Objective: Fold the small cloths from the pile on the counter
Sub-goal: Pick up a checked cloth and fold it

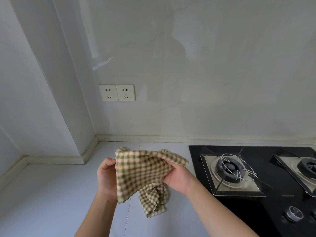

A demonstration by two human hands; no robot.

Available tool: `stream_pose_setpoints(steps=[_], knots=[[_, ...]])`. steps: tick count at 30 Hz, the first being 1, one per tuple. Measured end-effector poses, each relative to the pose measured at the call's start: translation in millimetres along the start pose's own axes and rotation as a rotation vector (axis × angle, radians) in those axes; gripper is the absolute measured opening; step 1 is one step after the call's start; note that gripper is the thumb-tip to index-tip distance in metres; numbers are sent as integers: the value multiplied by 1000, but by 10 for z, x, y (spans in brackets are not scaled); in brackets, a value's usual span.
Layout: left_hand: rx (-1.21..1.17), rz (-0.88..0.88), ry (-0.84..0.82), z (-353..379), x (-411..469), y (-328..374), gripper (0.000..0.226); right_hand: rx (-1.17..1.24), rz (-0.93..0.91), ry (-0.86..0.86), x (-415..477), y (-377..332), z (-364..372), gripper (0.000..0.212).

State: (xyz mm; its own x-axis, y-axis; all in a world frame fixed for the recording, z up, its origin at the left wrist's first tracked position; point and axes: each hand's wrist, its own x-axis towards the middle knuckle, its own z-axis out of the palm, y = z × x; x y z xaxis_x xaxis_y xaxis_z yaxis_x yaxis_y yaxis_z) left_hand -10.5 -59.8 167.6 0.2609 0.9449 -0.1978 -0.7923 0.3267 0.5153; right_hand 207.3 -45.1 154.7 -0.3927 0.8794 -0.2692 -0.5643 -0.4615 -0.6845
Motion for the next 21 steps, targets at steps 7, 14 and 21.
stream_pose_setpoints(steps=[7,14,21], knots=[[327,-171,214,214,18,-174,44,-36,23,87,-195,-159,-168,26],[226,-135,205,211,21,-80,51,-155,238,184,-210,-65,-455,46],[236,-207,53,201,44,-90,97,-62,304,138,-196,-61,-479,71]])
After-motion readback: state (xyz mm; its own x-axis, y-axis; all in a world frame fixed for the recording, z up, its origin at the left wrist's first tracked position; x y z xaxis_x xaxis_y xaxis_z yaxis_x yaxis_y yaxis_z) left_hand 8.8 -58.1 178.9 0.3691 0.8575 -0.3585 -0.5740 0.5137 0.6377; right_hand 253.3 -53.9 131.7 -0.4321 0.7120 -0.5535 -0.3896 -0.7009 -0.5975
